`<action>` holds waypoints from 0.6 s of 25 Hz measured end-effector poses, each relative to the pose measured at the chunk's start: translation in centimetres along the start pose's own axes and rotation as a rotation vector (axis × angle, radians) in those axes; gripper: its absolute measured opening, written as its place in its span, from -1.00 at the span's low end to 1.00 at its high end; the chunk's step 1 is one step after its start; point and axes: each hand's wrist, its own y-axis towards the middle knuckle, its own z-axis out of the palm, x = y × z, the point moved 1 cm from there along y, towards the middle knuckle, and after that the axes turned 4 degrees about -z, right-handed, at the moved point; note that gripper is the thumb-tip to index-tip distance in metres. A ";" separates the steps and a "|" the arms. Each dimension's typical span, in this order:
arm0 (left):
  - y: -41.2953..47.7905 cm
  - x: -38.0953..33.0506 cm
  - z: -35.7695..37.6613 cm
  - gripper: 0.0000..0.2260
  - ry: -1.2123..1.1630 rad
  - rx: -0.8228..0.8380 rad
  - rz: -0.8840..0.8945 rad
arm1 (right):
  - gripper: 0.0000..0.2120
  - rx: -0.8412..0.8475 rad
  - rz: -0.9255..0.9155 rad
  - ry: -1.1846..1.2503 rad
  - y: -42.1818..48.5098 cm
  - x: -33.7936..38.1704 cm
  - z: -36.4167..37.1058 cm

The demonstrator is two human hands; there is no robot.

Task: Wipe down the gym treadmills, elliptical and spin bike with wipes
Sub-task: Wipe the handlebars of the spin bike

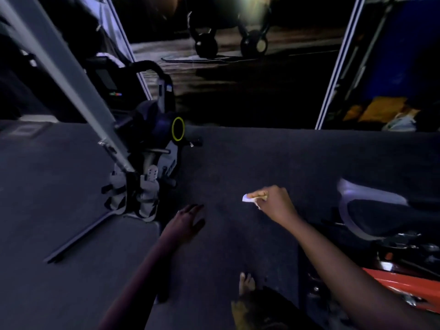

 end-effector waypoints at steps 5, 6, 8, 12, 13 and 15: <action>16.5 -3.9 -3.2 -0.27 0.050 0.093 0.182 | -0.72 -0.132 0.064 0.051 11.7 -3.0 -3.7; 19.8 -5.3 -4.2 -0.22 0.031 0.093 0.210 | -0.72 -0.170 0.084 0.072 14.3 -3.7 -5.2; 25.5 -8.1 -5.9 -0.24 -0.025 0.095 0.280 | -0.72 -0.255 0.121 0.070 18.7 -5.2 -8.3; 34.9 -14.8 -6.6 -0.33 -0.051 0.110 0.428 | -0.75 -0.381 0.254 -0.006 23.5 -8.6 -13.9; 37.6 -17.6 -6.5 -0.34 -0.044 0.140 0.473 | -0.76 -0.439 0.294 -0.021 24.4 -10.0 -15.6; 42.6 -22.7 -5.8 -0.49 -0.022 0.190 0.589 | -0.77 -0.564 0.355 -0.030 25.5 -12.6 -18.6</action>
